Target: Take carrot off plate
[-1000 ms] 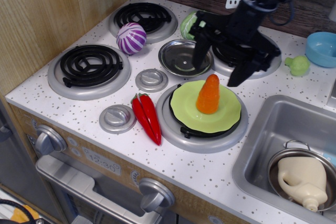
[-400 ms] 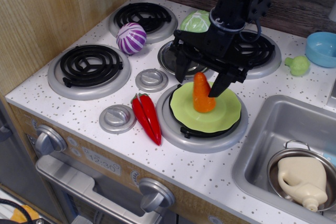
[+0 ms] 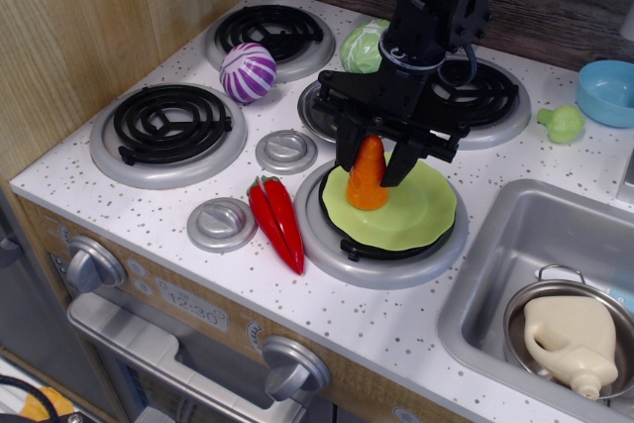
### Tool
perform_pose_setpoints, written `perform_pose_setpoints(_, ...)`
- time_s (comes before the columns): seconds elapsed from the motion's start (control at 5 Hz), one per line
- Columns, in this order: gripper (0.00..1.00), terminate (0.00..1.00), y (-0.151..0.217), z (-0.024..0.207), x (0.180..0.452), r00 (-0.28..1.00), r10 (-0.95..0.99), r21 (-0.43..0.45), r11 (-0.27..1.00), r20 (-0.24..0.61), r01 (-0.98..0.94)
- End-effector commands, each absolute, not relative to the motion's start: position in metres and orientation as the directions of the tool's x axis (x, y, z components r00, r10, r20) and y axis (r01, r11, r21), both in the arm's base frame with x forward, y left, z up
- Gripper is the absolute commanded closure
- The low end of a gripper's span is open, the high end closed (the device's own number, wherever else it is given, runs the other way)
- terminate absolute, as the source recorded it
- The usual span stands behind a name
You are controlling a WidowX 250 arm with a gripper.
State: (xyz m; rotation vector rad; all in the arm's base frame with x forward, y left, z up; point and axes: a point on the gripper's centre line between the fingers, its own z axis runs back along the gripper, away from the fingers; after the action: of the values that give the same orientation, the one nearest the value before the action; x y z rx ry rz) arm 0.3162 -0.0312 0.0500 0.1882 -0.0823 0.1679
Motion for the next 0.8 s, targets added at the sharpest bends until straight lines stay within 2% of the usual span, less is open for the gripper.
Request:
perform_pose_setpoints(0.0,1.00,0.00,-0.031,0.088,0.328,0.979,0.156,0.188,0.966,0.134,-0.179)
perform_pose_setpoints(0.2,1.00,0.00,-0.046,0.105,0.353,0.977,0.174,0.201,0.960,0.125,-0.196)
perform_pose_setpoints(0.6,1.00,0.00,-0.078,0.097,0.395,0.973,0.174,0.184,0.962,0.151,-0.201)
